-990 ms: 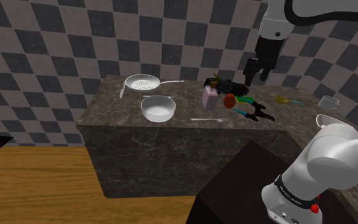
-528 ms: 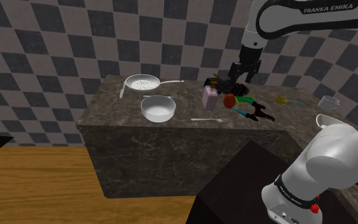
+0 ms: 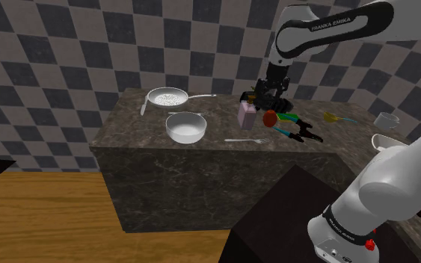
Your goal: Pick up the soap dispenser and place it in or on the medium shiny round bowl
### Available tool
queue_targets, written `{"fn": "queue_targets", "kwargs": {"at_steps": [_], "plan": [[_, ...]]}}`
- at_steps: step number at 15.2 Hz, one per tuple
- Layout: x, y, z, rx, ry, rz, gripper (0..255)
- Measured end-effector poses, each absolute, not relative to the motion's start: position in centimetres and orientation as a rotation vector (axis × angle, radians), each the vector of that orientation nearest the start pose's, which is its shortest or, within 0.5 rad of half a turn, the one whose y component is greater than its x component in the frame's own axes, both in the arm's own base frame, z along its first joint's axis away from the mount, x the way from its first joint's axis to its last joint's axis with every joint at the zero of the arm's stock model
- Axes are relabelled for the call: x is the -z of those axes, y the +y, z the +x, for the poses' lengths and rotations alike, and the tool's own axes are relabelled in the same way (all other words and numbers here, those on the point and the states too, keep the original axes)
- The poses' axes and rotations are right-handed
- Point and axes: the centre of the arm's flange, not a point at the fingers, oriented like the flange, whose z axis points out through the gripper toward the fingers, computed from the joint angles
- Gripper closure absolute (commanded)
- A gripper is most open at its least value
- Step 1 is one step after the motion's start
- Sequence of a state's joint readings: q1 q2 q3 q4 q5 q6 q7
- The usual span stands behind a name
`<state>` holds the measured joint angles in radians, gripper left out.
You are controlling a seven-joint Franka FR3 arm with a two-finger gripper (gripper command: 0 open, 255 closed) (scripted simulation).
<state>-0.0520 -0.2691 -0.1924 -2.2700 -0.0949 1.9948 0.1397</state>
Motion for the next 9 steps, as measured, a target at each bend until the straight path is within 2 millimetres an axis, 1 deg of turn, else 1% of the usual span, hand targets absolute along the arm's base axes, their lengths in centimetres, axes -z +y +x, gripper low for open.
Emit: {"fn": "queue_targets", "kwargs": {"at_steps": [2, 6, 9], "plan": [[-45.0, -13.5, 46.4, -0.012, 0.565, -3.121, 0], [-42.1, -16.3, 50.4, 0.0, 0.626, -3.102, 0], [-40.2, -18.3, 52.7, 0.01, 0.672, -3.086, 0]]}}
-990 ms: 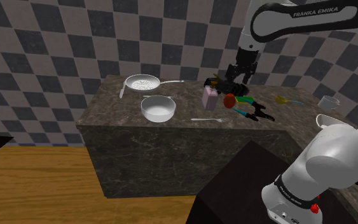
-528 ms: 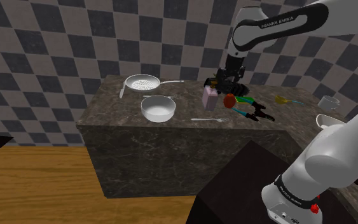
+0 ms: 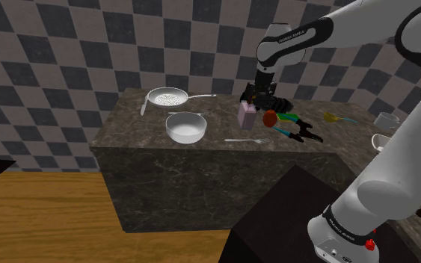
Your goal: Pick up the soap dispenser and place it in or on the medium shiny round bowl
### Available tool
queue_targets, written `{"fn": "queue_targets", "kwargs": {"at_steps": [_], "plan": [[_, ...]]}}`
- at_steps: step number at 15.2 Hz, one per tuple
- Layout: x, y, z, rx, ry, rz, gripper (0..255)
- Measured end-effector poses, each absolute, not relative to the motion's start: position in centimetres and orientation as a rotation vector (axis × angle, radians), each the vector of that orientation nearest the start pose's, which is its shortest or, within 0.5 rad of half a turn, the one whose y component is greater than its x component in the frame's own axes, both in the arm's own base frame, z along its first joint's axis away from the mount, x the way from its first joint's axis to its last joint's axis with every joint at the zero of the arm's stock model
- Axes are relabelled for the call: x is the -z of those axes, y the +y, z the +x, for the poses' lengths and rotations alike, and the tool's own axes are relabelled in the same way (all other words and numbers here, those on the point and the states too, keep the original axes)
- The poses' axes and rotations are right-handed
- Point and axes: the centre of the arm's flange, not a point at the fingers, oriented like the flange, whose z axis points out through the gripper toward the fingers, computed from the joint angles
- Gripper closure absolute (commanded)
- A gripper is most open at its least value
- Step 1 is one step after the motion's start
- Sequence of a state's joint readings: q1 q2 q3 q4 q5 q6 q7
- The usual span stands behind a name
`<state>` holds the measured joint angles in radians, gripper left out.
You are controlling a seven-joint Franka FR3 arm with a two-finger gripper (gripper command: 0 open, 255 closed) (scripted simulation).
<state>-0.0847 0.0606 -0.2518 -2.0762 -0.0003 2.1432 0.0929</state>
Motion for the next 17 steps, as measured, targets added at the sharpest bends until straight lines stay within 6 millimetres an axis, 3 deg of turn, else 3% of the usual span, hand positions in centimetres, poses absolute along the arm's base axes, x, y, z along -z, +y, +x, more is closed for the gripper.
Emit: {"fn": "queue_targets", "kwargs": {"at_steps": [3, 10, 17], "plan": [[-38.2, -20.3, 54.8, 0.017, 0.709, -3.072, 0], [-34.3, -20.5, 55.2, 0.019, 0.716, -3.07, 0], [-33.9, -20.5, 55.2, 0.02, 0.716, -3.07, 0]]}}
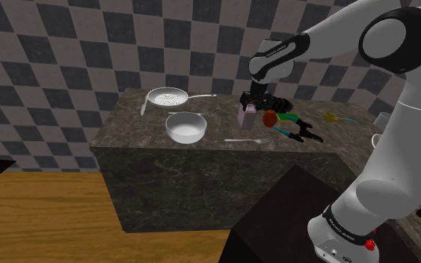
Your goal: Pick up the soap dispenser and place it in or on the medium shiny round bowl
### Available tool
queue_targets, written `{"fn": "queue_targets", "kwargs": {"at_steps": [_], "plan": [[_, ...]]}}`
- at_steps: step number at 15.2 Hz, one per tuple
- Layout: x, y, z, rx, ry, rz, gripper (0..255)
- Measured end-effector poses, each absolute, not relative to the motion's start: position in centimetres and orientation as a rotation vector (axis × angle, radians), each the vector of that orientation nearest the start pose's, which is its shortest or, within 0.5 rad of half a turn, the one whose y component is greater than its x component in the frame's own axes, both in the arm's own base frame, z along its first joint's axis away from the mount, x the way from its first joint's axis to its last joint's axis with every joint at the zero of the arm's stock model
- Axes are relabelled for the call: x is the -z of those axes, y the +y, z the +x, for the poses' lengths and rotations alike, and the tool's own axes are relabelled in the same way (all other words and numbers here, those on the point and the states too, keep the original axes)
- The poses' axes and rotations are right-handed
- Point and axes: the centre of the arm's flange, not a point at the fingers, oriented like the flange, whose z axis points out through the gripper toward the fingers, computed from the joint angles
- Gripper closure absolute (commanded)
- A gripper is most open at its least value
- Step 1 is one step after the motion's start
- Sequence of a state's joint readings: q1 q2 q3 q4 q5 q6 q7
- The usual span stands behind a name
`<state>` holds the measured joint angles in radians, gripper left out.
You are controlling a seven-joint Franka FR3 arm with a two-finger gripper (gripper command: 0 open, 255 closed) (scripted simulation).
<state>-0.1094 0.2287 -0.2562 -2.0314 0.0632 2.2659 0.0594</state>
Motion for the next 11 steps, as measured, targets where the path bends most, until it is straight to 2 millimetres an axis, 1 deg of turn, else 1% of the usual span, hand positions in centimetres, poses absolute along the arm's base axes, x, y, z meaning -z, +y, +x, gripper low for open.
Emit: {"fn": "queue_targets", "kwargs": {"at_steps": [1, 11], "plan": [[-33.92, -20.53, 55.25, 0.02, 0.716, -3.07, 255], [-34.03, -20.59, 55.24, 0.021, 0.718, -3.07, 255]]}}
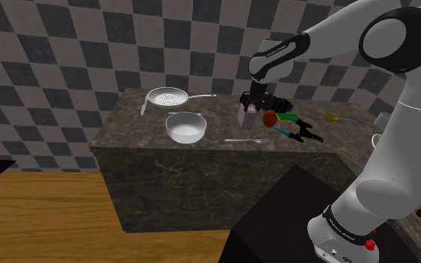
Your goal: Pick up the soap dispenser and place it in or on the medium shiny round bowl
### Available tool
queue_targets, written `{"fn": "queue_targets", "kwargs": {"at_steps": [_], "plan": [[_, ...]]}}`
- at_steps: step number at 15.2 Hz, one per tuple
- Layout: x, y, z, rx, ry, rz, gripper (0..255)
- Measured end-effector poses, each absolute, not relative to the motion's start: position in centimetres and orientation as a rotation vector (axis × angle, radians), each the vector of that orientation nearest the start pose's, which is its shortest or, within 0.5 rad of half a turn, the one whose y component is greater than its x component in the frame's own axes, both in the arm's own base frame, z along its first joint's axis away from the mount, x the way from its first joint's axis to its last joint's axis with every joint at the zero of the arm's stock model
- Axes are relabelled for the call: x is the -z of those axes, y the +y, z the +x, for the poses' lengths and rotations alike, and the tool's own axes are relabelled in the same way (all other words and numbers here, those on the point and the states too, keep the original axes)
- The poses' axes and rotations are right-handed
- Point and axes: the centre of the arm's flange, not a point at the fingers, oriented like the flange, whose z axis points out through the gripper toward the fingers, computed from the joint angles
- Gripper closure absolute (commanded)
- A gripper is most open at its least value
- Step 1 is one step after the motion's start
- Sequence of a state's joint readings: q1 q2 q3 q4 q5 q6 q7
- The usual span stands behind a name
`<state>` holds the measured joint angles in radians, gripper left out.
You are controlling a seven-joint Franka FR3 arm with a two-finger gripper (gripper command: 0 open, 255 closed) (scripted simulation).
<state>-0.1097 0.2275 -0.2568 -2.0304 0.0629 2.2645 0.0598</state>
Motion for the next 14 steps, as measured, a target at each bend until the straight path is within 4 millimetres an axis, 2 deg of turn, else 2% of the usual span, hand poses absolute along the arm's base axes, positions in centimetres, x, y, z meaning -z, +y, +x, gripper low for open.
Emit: {"fn": "queue_targets", "kwargs": {"at_steps": [2, 14], "plan": [[-34.6, -20.5, 55.3, 0.02, 0.717, -3.07, 255], [-40.8, -20.5, 55.2, 0.02, 0.716, -3.07, 255]]}}
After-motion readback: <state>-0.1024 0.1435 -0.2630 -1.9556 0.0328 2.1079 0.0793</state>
